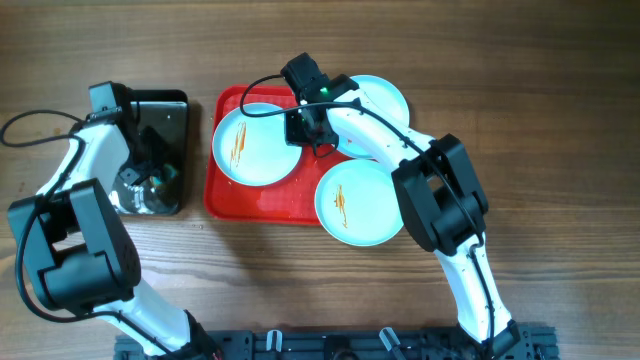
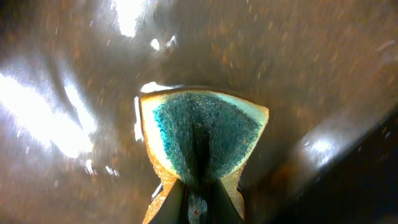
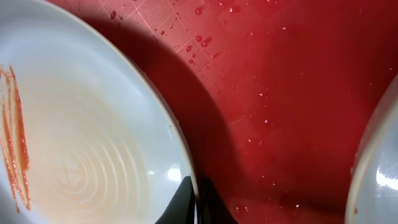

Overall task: Clean dirty plates on tray and stack at the side
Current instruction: 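Grasp the sponge with the left gripper and dip it in water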

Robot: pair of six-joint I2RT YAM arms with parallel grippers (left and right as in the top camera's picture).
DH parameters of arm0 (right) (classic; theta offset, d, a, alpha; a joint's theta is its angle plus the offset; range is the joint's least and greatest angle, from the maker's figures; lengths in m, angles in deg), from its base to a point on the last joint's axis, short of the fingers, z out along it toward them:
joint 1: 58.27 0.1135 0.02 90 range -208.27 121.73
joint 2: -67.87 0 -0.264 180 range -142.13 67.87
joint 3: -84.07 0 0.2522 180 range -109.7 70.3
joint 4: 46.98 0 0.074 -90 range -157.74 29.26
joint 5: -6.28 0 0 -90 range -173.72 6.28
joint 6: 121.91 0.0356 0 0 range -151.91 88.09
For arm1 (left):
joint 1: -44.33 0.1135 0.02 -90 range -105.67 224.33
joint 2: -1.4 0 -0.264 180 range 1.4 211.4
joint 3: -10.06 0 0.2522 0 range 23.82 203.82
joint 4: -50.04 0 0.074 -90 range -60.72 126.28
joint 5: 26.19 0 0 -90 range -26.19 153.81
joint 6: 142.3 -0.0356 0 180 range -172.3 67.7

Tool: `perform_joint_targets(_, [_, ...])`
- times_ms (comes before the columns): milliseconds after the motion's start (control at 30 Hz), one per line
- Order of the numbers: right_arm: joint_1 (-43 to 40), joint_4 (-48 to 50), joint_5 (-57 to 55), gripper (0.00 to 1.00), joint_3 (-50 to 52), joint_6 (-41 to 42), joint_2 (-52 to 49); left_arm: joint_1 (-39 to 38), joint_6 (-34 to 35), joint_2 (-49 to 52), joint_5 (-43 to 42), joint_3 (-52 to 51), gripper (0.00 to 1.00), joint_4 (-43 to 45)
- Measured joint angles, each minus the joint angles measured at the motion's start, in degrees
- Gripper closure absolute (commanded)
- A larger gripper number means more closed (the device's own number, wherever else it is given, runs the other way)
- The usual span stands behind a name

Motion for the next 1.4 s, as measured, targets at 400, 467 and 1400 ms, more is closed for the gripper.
perform_joint_targets(400, [0.0, 0.4, 0.9, 0.96, 0.0, 0.4, 0.0, 0.0, -10.8, -8.0, -7.6, 7.5, 0.96, -10.3])
perform_joint_targets(467, [0.0, 0.4, 1.1, 0.96, 0.0, 0.3, 0.0, 0.0, -12.5, -10.2, -9.8, 7.7, 0.96, -10.3])
perform_joint_targets(1400, [0.0, 0.4, 1.2, 0.96, 0.0, 0.3, 0.0, -0.4, -16.6, -10.0, -8.5, 8.1, 0.96, -10.6])
